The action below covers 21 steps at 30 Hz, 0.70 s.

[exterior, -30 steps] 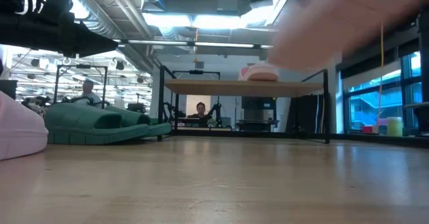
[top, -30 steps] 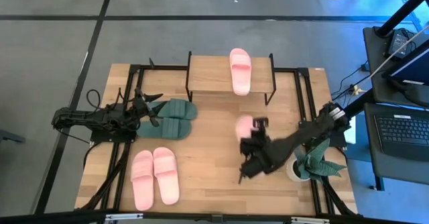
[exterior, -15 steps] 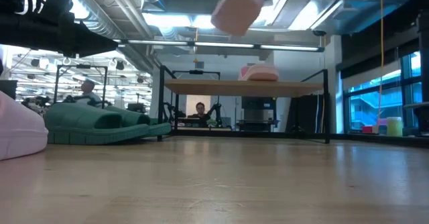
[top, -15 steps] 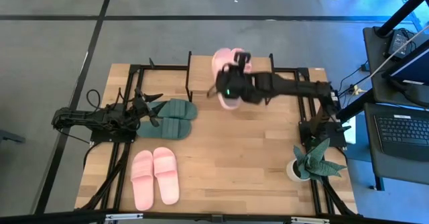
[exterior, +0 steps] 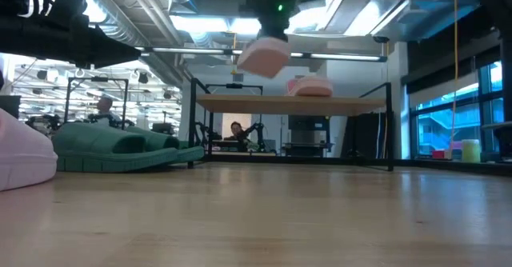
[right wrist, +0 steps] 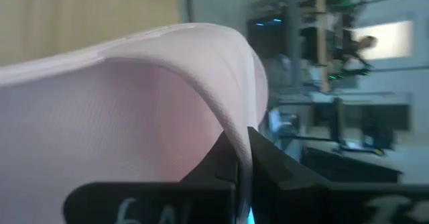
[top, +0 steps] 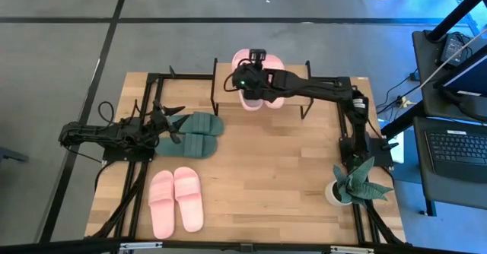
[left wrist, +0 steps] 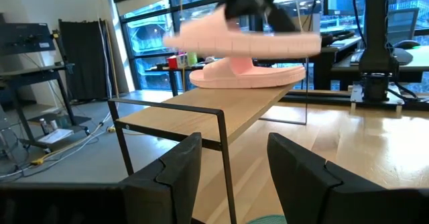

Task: Pick and place slides into the shelf
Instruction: Put the pink slipper on the shelf

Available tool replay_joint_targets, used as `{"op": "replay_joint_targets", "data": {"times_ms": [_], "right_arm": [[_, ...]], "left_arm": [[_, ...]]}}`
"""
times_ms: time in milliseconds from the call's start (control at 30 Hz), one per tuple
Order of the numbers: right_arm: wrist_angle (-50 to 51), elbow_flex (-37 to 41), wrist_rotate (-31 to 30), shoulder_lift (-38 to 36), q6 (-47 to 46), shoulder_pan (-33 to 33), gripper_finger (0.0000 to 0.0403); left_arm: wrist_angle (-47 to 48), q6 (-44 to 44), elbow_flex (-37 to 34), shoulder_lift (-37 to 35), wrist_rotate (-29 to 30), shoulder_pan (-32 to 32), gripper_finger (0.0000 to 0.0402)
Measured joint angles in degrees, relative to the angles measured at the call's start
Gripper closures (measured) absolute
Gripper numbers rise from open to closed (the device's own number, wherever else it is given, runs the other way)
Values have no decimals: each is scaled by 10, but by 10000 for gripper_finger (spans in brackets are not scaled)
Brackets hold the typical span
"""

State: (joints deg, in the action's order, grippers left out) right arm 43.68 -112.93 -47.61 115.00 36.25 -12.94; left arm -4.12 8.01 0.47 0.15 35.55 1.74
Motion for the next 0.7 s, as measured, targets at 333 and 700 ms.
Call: {"op": "replay_joint_targets", "data": {"times_ms": [333,700], "right_arm": [[-50,0,65,36,31,-43,391],[-44,1,75,38,2,-86,391]], "left_arm": [[0,-1,0,0,0,0,237],[0,0,0,0,1,0,237]]}}
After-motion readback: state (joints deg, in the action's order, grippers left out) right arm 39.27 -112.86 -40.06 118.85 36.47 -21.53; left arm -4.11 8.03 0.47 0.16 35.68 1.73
